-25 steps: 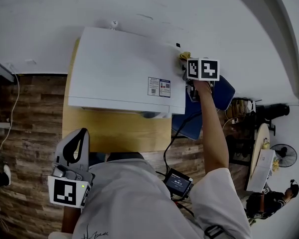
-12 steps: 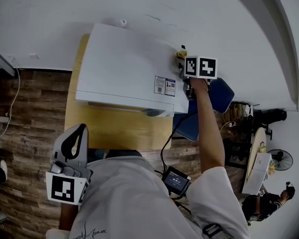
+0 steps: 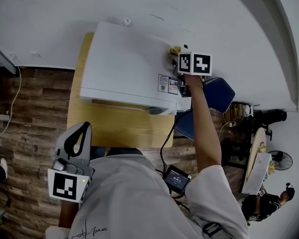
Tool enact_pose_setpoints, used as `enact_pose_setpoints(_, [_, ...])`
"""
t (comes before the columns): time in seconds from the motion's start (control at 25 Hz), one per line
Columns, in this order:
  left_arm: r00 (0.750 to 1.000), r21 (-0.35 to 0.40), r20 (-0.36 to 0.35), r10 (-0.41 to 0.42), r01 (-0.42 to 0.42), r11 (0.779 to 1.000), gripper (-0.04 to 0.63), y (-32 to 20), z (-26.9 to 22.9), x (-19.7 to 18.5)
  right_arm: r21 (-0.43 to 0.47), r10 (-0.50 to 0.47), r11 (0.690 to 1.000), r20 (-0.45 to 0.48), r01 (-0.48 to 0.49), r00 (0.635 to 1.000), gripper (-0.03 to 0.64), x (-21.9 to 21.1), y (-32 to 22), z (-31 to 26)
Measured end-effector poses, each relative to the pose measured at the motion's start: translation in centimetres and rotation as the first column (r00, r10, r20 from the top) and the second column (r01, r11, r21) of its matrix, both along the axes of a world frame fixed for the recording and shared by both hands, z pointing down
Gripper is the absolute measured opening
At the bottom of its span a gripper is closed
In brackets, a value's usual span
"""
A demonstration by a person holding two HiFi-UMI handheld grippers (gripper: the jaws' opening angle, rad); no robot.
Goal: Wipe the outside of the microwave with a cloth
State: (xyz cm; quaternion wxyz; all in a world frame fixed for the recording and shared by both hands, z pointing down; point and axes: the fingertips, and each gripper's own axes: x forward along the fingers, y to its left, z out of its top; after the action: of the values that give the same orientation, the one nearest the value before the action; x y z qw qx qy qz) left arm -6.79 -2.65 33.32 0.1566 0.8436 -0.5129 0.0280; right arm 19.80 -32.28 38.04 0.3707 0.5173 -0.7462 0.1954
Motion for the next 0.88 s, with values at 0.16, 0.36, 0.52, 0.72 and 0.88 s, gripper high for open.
enact_pose_setpoints(0.16, [1.0, 0.006, -0.014, 0.007, -0.007, 1.0, -0.009, 0.1, -0.1, 0.3, 0.005, -0.011, 1.0, 0.025, 0.011, 1.0, 0.115, -1.8, 0.1, -0.1])
enact_pose_setpoints(0.36, [1.0, -0.001, -0.013, 0.015, -0.015, 1.0, -0.009, 0.2, 0.3, 0.0, 0.004, -0.036, 0.999, 0.051, 0.036, 0.998, 0.115, -4.3, 0.1, 0.2])
enact_pose_setpoints(0.52, [1.0, 0.008, -0.015, 0.007, -0.007, 1.0, -0.009, 0.0, 0.1, -0.4, 0.003, -0.062, 0.998, 0.056, 0.062, 0.996, 0.115, -6.2, 0.1, 0.3])
enact_pose_setpoints(0.72, [1.0, 0.016, -0.017, 0.007, -0.007, 1.0, -0.009, 0.0, -0.3, -0.7, -0.002, -0.099, 0.995, 0.064, 0.1, 0.993, 0.115, -8.7, 0.2, 0.2])
enact_pose_setpoints(0.88, [1.0, 0.014, -0.017, 0.004, -0.004, 1.0, -0.009, 0.2, 0.0, -1.0, 0.004, -0.122, 0.993, 0.071, 0.122, 0.99, 0.115, -10.6, 0.2, 0.3])
